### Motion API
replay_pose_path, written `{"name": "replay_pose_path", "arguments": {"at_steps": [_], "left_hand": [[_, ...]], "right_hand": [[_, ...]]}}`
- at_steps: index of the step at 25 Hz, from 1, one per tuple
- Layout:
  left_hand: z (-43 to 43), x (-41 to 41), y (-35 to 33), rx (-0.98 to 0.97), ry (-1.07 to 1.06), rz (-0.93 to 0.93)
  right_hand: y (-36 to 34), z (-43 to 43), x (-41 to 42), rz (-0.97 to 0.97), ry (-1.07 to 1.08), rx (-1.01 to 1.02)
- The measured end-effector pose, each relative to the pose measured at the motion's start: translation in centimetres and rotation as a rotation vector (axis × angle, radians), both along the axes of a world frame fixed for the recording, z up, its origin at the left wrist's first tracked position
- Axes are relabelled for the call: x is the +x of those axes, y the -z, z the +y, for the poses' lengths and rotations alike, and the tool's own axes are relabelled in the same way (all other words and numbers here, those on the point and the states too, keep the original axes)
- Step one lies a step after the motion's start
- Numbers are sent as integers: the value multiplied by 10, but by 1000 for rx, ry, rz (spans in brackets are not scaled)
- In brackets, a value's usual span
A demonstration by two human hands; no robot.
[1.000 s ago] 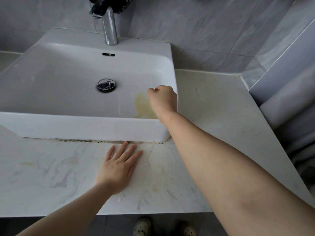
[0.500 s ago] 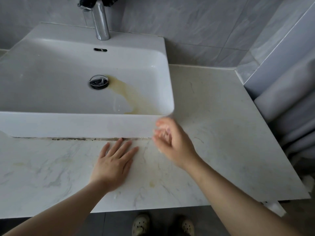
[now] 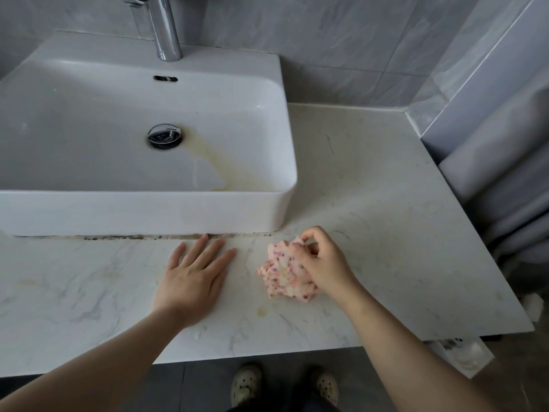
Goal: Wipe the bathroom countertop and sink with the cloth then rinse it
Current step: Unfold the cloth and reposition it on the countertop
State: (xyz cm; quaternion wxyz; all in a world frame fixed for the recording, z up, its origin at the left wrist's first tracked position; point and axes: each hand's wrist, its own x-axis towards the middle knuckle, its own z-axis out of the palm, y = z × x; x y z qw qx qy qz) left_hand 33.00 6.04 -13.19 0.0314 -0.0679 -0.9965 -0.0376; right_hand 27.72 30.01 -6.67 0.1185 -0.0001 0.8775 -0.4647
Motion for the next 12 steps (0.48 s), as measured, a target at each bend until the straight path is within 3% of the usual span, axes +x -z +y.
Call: {"name": "replay_pose_path", "arguments": {"at_steps": [2, 4, 5, 7, 9, 12], "left_hand": [[0, 0, 0, 5, 2, 3], [0, 0, 0, 14, 1, 1], [1, 0, 0, 12, -1, 3], [1, 0, 0, 15, -3, 4], [1, 0, -1, 14, -7, -10], [2, 1, -2, -8, -10, -1]], "right_hand": [[0, 15, -1, 22, 18, 138], [5, 28, -1, 278, 47, 587], [9, 29, 0, 457, 64, 638], [17, 19, 7, 685, -90, 501], [38, 7, 20, 674, -350, 430], [65, 25, 12, 661, -479, 640]]}}
